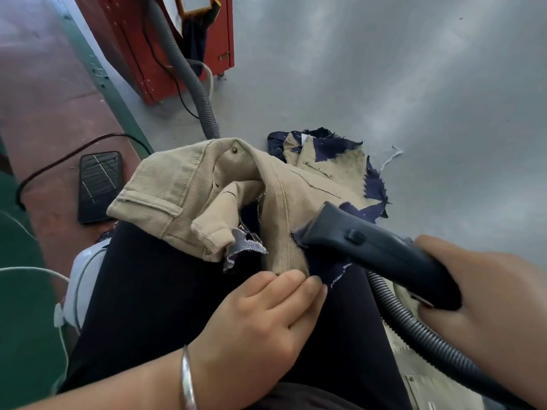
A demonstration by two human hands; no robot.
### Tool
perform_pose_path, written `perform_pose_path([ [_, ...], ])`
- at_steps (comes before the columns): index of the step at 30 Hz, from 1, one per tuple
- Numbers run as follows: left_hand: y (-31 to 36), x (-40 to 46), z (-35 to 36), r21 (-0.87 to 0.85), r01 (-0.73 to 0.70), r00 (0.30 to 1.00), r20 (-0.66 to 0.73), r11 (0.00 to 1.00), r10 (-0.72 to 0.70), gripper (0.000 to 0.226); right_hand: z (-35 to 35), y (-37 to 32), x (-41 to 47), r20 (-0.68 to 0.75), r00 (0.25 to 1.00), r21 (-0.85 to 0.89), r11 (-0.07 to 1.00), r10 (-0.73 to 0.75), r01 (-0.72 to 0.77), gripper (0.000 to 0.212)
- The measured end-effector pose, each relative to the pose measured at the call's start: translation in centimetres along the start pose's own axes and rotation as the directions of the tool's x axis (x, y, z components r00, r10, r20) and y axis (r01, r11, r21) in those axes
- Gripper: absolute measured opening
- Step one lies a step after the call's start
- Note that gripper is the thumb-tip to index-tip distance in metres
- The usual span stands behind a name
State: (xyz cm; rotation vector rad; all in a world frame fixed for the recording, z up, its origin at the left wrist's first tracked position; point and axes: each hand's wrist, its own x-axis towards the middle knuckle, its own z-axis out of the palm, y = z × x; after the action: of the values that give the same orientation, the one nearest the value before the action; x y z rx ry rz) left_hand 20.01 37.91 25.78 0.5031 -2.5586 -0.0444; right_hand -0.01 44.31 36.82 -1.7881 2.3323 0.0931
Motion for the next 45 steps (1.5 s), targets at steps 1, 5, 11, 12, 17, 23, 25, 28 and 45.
perform_pose_path([
  [1, 0.0, 0.0, 0.1, -0.004, 0.011, 1.0, 0.01, 1.0, -0.011, 0.031, -0.4, -0.4, 1.2, 0.01, 1.0, -0.054, 0.999, 0.002, -0.002, 0.023],
  [5, 0.1, -0.1, 0.4, -0.039, 0.046, 0.997, 0.059, 0.998, -0.044, 0.034, -0.3, -2.7, 4.6, -0.059, 0.997, -0.07, 0.997, -0.04, 0.036, 0.019],
  [11, 0.5, -0.8, 0.3, -0.122, 0.108, 0.988, 0.122, 0.987, -0.093, 0.042, -2.2, -3.0, 10.3, -0.221, 0.974, 0.131, 0.991, 0.057, -0.028, 0.022],
  [12, 0.5, -0.9, 0.2, -0.13, 0.112, 0.987, 0.131, 0.985, -0.095, 0.044, -3.1, -2.6, 9.9, -0.212, 0.974, 0.178, 0.983, 0.083, -0.045, 0.021],
  [17, 0.4, -1.3, 0.2, -0.124, 0.138, 0.984, 0.133, 0.983, -0.121, 0.046, -4.5, 0.5, 4.3, -0.157, 0.988, 0.156, 0.987, 0.0, 0.025, 0.036],
  [23, 1.1, -0.8, 0.8, -0.059, 0.145, 0.987, 0.078, 0.988, -0.14, 0.039, -1.0, 0.1, 0.0, 0.072, 0.997, -0.055, 0.999, 0.003, 0.001, 0.028],
  [25, 1.1, -0.9, 0.9, -0.061, 0.15, 0.984, 0.102, 0.987, -0.144, 0.041, -0.8, -1.5, 0.2, 0.085, 0.996, -0.17, 0.985, -0.004, 0.019, 0.022],
  [28, 0.9, -1.0, 1.0, -0.069, 0.181, 0.971, 0.17, 0.981, -0.167, 0.044, -0.9, -4.0, 1.7, -0.03, 0.998, -0.298, 0.954, -0.047, 0.036, 0.032],
  [45, 0.3, 1.6, 0.4, -0.083, 0.248, 0.934, 0.285, 0.965, -0.215, 0.055, -3.7, -0.1, 1.4, -0.083, 0.992, 0.049, 0.995, 0.095, -0.091, 0.03],
])
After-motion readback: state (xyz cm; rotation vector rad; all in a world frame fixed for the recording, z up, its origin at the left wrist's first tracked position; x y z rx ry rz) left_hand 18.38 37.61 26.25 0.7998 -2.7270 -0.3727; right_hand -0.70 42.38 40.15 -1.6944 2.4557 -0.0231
